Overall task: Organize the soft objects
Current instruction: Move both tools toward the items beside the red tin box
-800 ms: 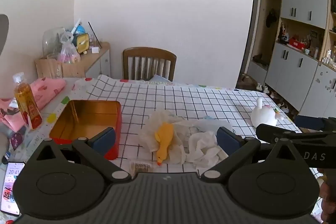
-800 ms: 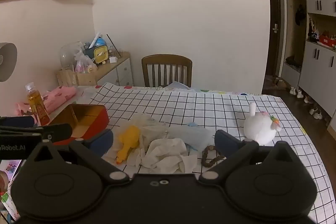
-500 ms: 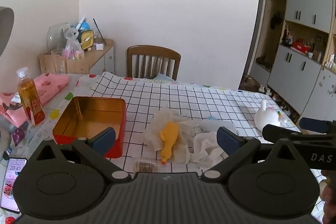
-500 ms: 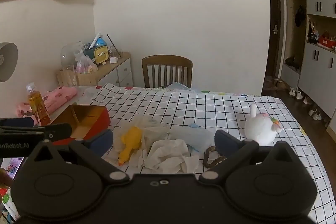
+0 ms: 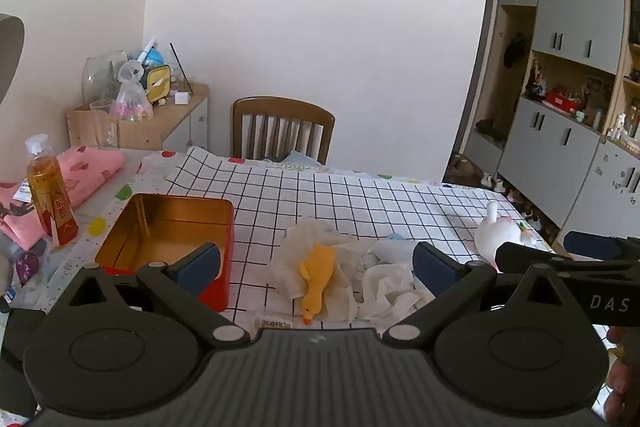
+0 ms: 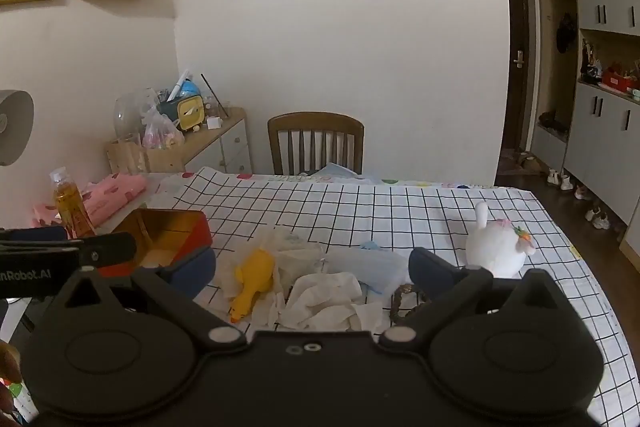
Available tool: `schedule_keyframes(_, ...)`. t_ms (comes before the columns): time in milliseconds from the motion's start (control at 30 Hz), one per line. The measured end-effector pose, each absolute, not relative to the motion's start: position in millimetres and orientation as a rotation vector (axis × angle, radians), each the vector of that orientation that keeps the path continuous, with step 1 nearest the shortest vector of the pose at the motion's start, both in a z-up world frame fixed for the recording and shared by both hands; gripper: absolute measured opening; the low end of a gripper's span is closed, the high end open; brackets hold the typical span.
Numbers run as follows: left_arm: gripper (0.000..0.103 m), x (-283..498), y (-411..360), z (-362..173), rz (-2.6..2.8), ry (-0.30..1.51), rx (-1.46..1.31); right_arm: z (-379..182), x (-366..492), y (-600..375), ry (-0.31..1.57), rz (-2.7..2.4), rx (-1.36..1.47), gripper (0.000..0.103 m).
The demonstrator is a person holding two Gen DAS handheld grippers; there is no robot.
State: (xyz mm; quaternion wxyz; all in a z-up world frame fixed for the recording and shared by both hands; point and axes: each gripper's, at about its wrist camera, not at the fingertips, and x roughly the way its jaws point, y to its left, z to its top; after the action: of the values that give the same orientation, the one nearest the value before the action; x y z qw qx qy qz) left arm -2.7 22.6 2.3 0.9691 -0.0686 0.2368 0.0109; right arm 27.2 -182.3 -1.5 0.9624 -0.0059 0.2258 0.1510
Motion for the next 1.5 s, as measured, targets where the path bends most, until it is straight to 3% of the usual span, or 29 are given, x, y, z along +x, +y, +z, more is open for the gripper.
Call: schedule_keyframes(1500, 0.103, 28.6, 72.7, -5.6, -0.115, 0.484, -0.147, -1.8, 37.1, -134.0, 0.464, 0.210, -0.012, 0.103)
